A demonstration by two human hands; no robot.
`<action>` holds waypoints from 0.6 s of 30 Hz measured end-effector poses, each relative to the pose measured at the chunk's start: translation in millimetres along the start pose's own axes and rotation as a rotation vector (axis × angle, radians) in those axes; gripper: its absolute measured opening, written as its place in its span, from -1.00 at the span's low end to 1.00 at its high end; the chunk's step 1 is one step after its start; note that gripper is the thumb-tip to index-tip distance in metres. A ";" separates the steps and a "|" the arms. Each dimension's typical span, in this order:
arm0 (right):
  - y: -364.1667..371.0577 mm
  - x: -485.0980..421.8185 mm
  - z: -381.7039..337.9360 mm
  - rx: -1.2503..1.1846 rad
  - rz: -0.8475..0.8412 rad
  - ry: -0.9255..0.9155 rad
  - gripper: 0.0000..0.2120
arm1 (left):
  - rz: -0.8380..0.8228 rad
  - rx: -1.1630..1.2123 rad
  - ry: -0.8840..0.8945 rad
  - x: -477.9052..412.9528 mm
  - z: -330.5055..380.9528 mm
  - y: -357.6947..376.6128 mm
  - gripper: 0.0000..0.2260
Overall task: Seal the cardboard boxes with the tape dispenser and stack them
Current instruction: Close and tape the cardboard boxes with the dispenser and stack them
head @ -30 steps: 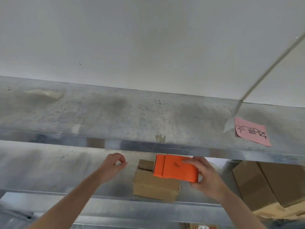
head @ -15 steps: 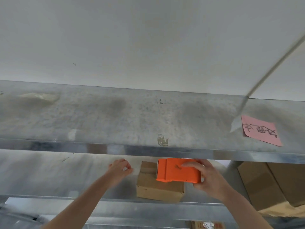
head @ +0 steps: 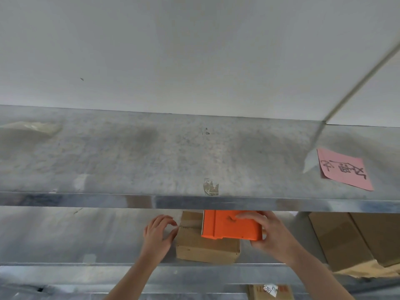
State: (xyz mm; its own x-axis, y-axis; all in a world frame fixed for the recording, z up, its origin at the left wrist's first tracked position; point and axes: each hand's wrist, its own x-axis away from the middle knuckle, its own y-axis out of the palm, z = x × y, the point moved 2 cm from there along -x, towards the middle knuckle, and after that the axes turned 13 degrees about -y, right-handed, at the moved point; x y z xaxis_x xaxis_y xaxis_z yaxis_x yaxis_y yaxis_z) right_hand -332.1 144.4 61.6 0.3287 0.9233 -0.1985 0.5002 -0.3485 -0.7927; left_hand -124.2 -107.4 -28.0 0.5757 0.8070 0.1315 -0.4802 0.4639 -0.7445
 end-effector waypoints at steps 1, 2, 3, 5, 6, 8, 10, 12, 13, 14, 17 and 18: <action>-0.2 0.4 -0.1 -0.009 0.004 0.002 -0.31 | -0.011 0.032 -0.045 0.8 -1.4 2.2 -0.84; -0.4 0.9 -0.3 -0.016 0.007 0.000 -0.31 | -0.034 0.047 -0.098 1.9 -3.2 4.8 -0.77; -0.2 1.3 -0.7 -0.020 0.007 -0.006 -0.31 | -0.058 0.048 -0.139 3.0 -6.0 8.5 -0.71; 0.6 2.4 -1.8 -0.022 -0.001 -0.014 -0.30 | -0.103 0.021 -0.193 2.9 -11.3 11.8 -0.59; 0.9 2.9 -1.8 -0.020 -0.004 -0.016 -0.30 | -0.103 0.039 -0.195 0.9 -13.3 9.0 -0.54; 1.0 3.7 -0.7 -0.012 -0.013 -0.020 -0.31 | -0.113 0.230 -0.151 -1.5 -4.0 -8.1 -0.52; 0.6 3.1 -0.7 0.008 -0.022 -0.031 -0.30 | -0.294 0.407 -0.124 1.0 19.7 -28.1 -0.49; -0.9 1.5 -3.0 0.008 -0.035 -0.044 -0.32 | -0.506 0.245 -0.026 7.4 46.3 -36.8 -0.32; -2.2 0.7 -5.2 0.001 -0.040 -0.051 -0.33 | -0.559 0.108 0.068 9.7 55.0 -35.6 -0.22; -4.1 0.7 -6.8 -0.005 -0.041 -0.059 -0.34 | -0.575 -0.001 0.155 10.2 58.2 -31.3 -0.13; -11.6 4.3 -6.4 -0.034 -0.028 -0.079 -0.35 | -0.539 -0.089 0.231 5.6 52.6 -25.1 -0.10; -14.3 6.3 -5.3 -0.036 -0.022 -0.086 -0.35 | -0.528 -0.084 0.247 4.3 49.9 -25.3 -0.13</action>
State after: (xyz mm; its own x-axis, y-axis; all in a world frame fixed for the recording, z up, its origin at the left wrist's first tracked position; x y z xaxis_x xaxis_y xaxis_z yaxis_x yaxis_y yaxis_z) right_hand -332.9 154.4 74.7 0.2477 0.9408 -0.2315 0.5359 -0.3322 -0.7762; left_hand -142.6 -97.5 24.0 0.8645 0.3606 0.3501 -0.0381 0.7415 -0.6699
